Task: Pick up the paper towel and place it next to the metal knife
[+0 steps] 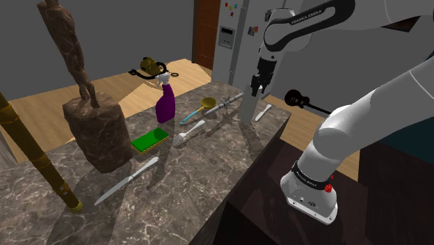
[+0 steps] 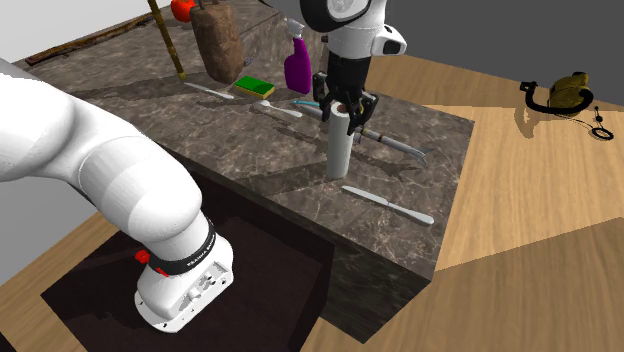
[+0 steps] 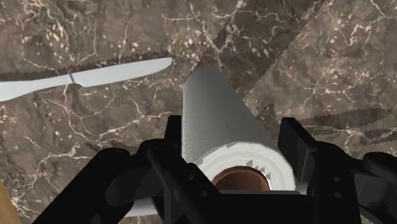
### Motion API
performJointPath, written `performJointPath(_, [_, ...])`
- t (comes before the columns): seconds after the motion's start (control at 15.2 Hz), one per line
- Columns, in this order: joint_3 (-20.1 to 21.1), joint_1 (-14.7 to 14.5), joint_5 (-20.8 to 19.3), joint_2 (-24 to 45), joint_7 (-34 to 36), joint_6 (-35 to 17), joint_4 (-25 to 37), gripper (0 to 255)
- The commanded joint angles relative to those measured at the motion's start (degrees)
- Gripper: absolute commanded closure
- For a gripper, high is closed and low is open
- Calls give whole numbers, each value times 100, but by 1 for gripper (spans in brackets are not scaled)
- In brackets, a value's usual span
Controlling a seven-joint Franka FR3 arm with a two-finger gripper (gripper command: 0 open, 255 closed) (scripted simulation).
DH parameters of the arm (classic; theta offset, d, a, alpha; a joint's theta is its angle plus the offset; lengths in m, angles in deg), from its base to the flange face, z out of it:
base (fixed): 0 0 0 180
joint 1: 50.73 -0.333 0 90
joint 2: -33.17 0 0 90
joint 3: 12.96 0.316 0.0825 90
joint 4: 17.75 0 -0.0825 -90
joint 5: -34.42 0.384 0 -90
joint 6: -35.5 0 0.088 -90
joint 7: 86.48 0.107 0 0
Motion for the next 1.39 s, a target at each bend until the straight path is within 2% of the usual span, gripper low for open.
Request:
performJointPath(0.0, [0,-1,2,3,0,2,-4,255])
performJointPath(0.46, [0,-2,2,3,0,1,-6,255])
performJointPath(1.32, [131,-5,21,-359,64,1102,737,255])
